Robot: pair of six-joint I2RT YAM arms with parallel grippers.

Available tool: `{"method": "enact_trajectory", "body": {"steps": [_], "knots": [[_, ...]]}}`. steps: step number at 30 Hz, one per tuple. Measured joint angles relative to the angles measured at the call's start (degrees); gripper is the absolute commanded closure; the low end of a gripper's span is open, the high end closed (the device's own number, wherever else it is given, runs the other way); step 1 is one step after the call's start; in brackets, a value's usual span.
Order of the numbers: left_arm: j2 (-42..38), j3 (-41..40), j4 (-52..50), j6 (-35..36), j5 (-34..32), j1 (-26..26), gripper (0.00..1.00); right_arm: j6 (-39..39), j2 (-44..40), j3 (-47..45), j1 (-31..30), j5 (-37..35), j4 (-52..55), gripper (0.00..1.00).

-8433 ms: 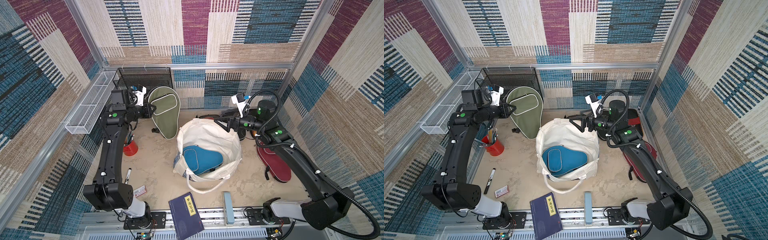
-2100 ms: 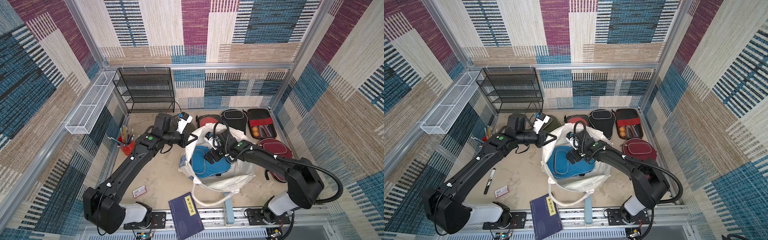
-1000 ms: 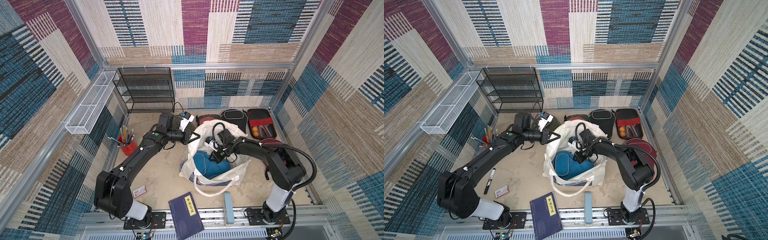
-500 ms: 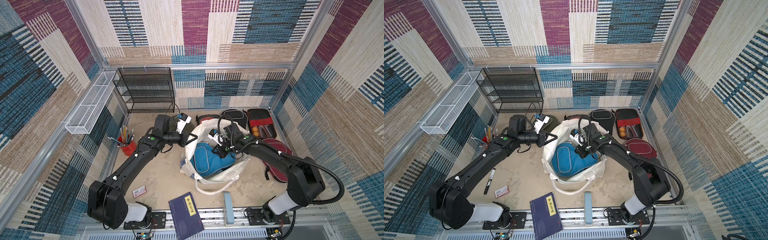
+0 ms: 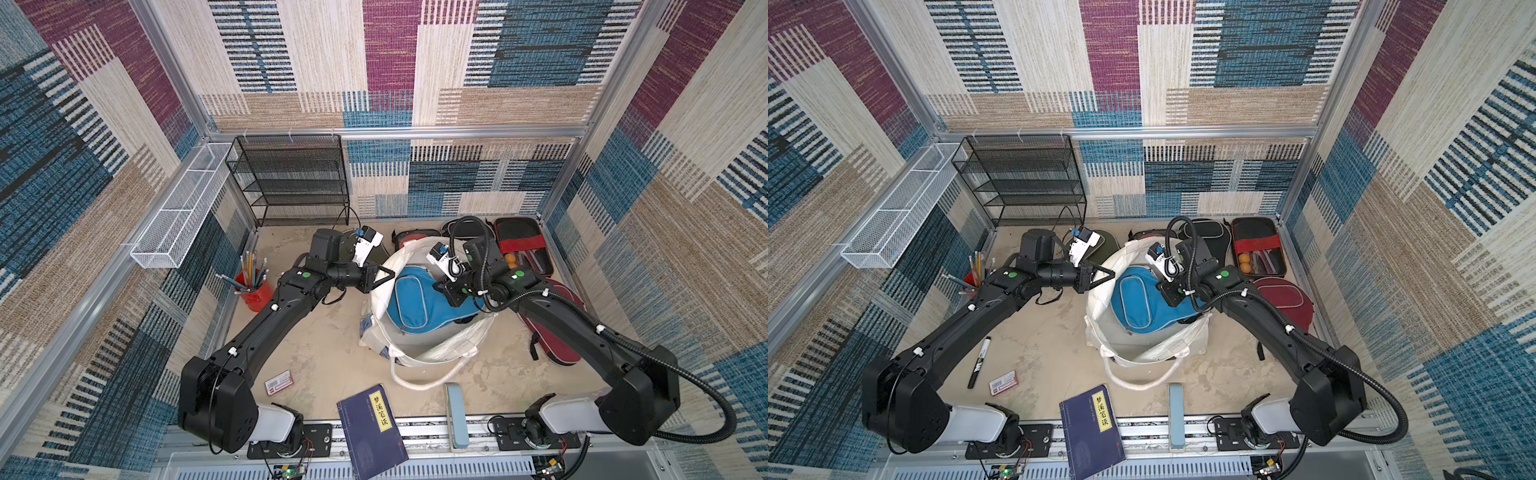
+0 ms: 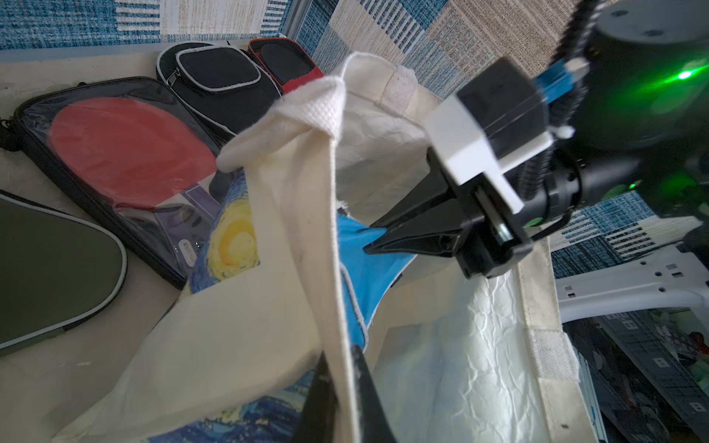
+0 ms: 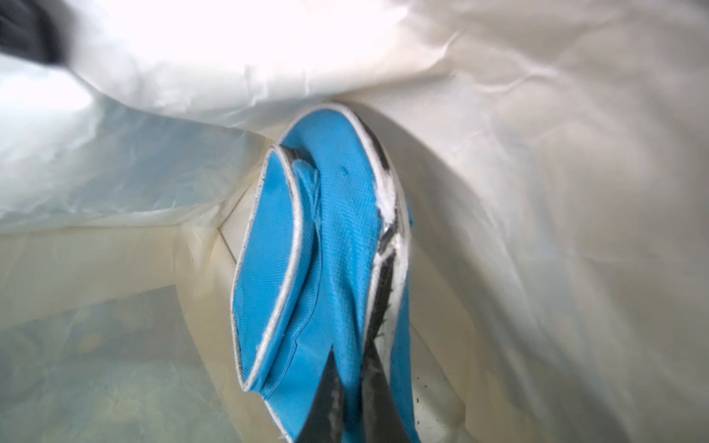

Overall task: Remove the ping pong set from the canvas bag
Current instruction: Pick up the ping pong set from the canvas bag.

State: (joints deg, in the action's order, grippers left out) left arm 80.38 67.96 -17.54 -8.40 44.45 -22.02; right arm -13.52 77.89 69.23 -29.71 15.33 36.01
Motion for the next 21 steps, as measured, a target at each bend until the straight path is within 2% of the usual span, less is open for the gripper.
{"method": "enact_trajectory", "body": {"steps": [4, 7, 10, 13, 15, 21], "knots": [[0.1, 1.9, -2.4, 1.8, -1.8, 0.0, 0.98, 0.0, -2.6, 2.5, 0.0, -1.9, 1.8, 1.0], [0.2, 3.5, -4.9, 3.1, -3.7, 0.1, 0.89, 0.0, -4.0, 3.9, 0.0, -2.6, 2.9, 1.0], [0.2, 5.6, -7.8, 4.3, -5.8, 0.1, 0.71, 0.0, -5.4, 4.9, 0.1, -2.9, 3.3, 1.0], [-0.3, 7.8, -10.7, 5.0, -8.3, 0.2, 0.43, 0.2, -6.8, 6.2, 0.0, -2.8, 3.3, 1.0], [-1.3, 9.4, -12.2, 5.4, -9.4, 0.5, 0.28, 0.5, -7.7, 7.0, 0.0, -2.3, 3.3, 1.0], [-4.7, 14.6, -13.8, 7.1, -10.3, 2.6, 0.01, 1.5, -9.3, 9.8, 0.0, -0.3, 2.7, 1.0]]}}
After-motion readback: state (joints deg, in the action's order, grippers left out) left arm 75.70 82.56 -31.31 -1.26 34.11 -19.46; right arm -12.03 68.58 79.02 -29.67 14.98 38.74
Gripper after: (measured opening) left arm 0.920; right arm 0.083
